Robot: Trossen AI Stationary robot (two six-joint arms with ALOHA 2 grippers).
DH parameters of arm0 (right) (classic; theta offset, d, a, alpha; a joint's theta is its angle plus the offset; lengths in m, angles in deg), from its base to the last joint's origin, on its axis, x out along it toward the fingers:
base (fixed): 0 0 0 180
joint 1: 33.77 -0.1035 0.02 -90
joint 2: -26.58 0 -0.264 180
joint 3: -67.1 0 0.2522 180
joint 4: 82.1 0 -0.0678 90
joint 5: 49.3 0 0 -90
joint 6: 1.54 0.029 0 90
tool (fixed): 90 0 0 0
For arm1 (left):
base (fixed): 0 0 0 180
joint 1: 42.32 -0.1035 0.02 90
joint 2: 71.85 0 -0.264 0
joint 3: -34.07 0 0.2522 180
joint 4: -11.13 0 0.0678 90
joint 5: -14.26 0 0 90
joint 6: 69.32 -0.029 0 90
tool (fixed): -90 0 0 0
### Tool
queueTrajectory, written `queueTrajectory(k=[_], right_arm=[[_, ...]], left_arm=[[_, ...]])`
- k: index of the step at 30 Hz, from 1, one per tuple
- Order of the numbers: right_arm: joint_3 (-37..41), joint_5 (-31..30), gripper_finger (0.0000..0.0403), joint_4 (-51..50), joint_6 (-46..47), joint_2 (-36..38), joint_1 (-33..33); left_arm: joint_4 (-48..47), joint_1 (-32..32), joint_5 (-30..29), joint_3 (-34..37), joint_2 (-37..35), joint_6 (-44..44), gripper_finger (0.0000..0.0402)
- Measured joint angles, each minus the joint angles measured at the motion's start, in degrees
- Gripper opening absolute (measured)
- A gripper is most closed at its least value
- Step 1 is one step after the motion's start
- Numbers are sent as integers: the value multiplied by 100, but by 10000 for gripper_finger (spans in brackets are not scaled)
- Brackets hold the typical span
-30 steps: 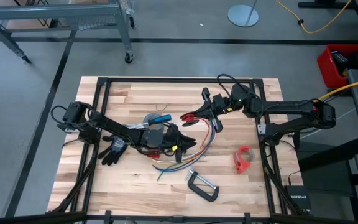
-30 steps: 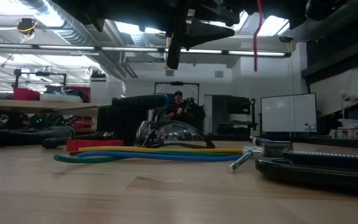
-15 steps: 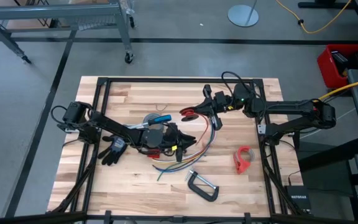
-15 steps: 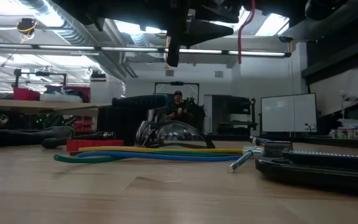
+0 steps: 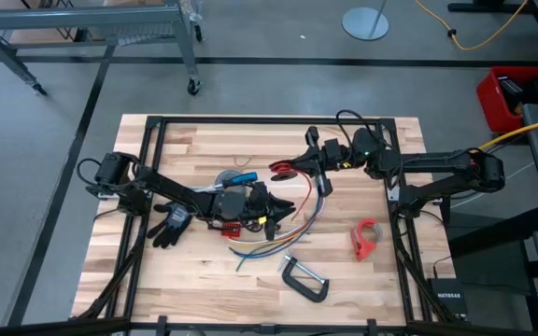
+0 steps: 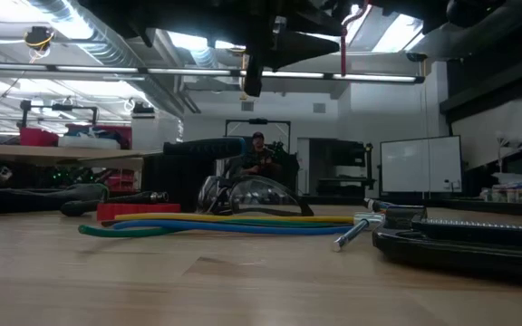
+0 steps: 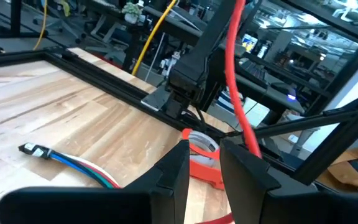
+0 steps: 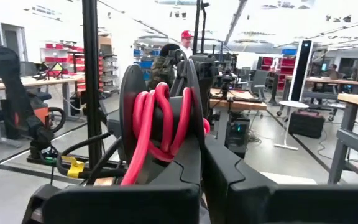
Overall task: Coil cords
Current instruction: Coil the red wire onto the black spool
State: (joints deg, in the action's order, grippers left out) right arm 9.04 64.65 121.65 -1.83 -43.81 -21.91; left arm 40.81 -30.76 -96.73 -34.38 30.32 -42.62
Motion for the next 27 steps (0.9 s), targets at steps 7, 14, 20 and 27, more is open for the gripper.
queueTrajectory(k=[7, 14, 20, 27], right_arm=[[0, -94, 2, 9, -2, 0, 13], [0, -61, 2, -6, -5, 0, 13], [0, -218, 2, 15, -8, 0, 11], [0, -247, 2, 84, -7, 0, 11]], left_arm=[[401, 13, 179, -2, 4, -333, 82], [370, 37, 206, -2, 4, -273, 82], [369, 55, 436, -2, 4, -245, 82], [346, 50, 444, -2, 4, -245, 81]])
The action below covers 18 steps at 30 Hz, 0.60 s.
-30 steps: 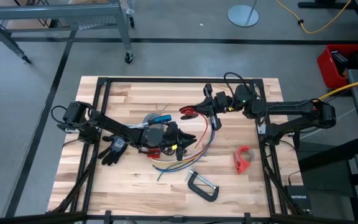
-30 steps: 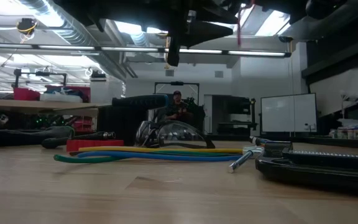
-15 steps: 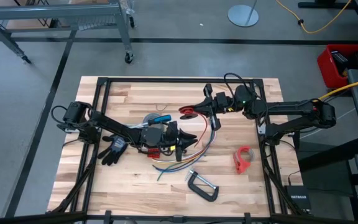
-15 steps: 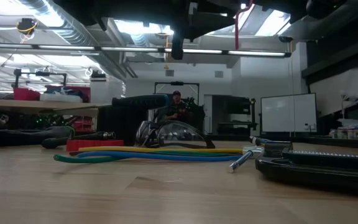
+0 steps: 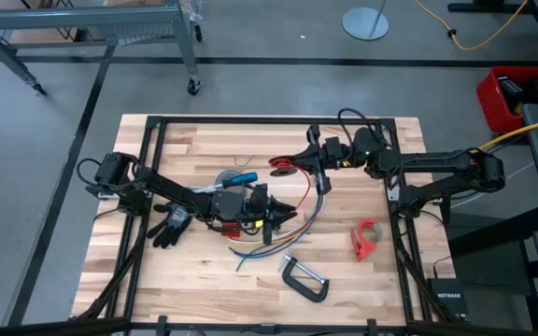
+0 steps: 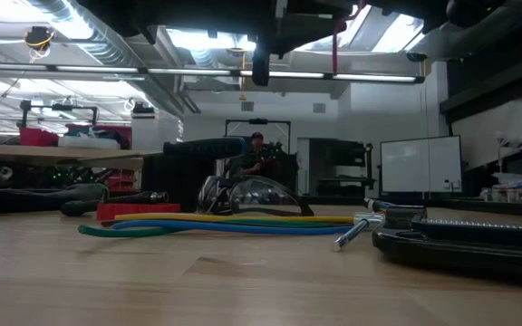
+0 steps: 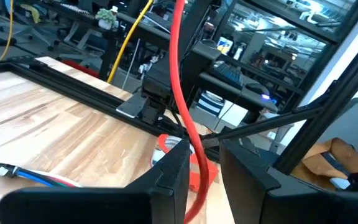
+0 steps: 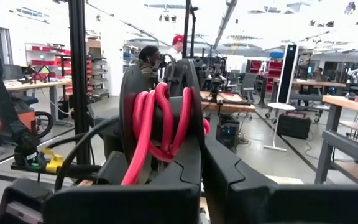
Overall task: Coil cords
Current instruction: Coil the red wire onto the black spool
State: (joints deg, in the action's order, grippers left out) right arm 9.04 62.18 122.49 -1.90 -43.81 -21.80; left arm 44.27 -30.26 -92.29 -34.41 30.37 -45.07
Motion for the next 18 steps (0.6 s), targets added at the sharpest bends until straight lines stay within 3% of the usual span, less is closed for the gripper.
queueTrajectory(k=[9, 15, 18], right_arm=[[0, 0, 2, 116, 2, 0, 0], [0, 0, 2, 104, 2, 0, 0], [0, 7, 2, 59, 4, 0, 0]], left_arm=[[-129, 0, -2, 0, 0, -24, 77], [-432, 2, -24, 0, 0, 62, 14], [-455, 0, -196, 0, 0, 107, 9]])
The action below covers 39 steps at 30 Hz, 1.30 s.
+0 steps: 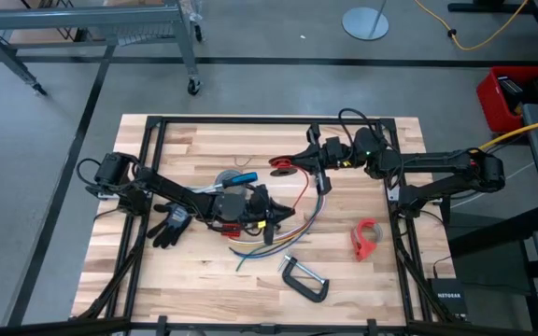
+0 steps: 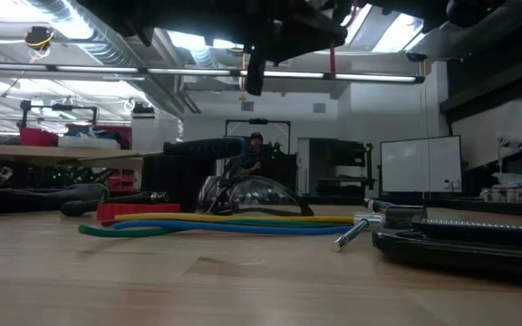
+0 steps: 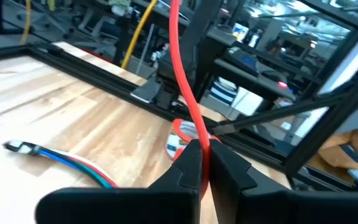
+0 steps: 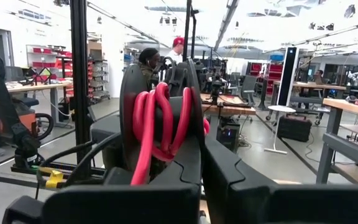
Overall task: Coil cords
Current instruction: Coil the red wire onto the black spool
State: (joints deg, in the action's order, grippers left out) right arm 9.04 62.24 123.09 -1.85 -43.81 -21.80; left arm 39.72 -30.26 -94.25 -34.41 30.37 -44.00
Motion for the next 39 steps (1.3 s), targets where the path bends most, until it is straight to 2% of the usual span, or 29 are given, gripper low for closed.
queueTrajectory(k=[7, 11, 18, 24, 33, 39], right_arm=[[0, 325, 2, -504, 72, 0, 0], [0, 641, 2, -932, 72, 0, 2], [0, 699, 2, -1843, -50, 0, 7], [0, 855, 2, -2741, -315, 0, 7], [0, 847, 2, -3611, -615, 0, 7], [0, 347, 2, -3819, -749, 0, 7]], left_arm=[[-122, 1, -449, -2, -4, 107, 4], [-665, -4, -644, -2, -9, 639, 3], [-1265, 87, -655, -2, -9, 1273, 1], [-2097, 176, -908, -2, -95, 1624, 1], [-3773, 261, -1254, -2, -645, 2085, 0], [-4335, 335, -1325, -2, -1174, 2230, 0]])
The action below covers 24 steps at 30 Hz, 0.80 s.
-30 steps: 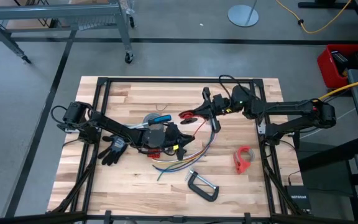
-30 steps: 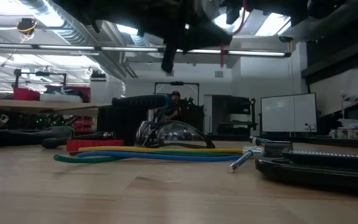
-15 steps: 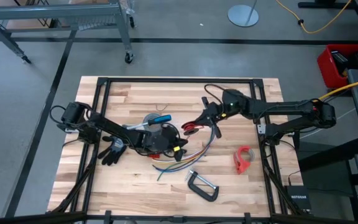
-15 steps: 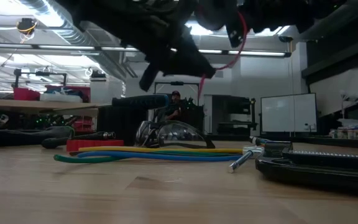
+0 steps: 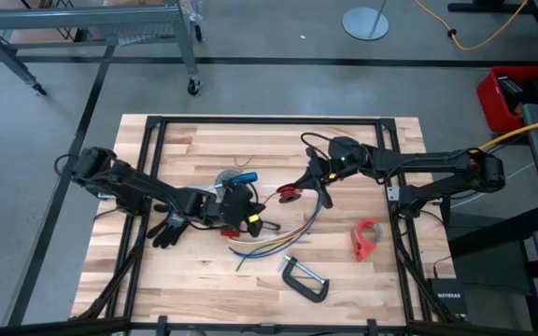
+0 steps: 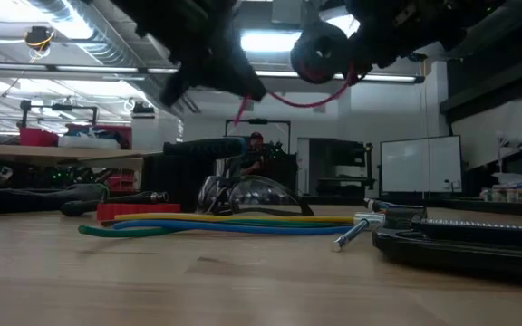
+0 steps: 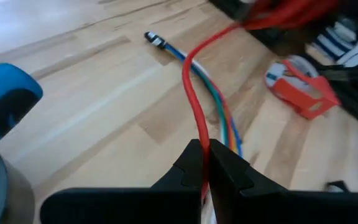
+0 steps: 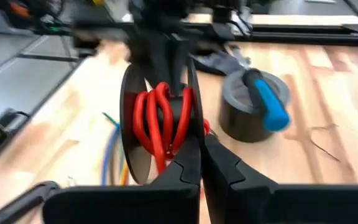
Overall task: Coil cords
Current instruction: Coil the red wire onto the black spool
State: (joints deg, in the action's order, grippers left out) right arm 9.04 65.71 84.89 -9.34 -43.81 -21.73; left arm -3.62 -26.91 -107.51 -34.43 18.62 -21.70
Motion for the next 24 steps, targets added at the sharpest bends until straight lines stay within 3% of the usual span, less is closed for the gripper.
queueTrajectory(k=[8, 18, 24], right_arm=[[0, -564, 2, -243, -18, 2, -2], [0, -1071, 2, -594, -25, 2, -2], [0, -1287, 2, -851, -23, 2, -2]], left_arm=[[-114, 66, -2, 0, -490, -19, 0], [-79, -202, -28, 2, -585, -161, 0], [569, -353, -29, 2, -585, -692, 0]])
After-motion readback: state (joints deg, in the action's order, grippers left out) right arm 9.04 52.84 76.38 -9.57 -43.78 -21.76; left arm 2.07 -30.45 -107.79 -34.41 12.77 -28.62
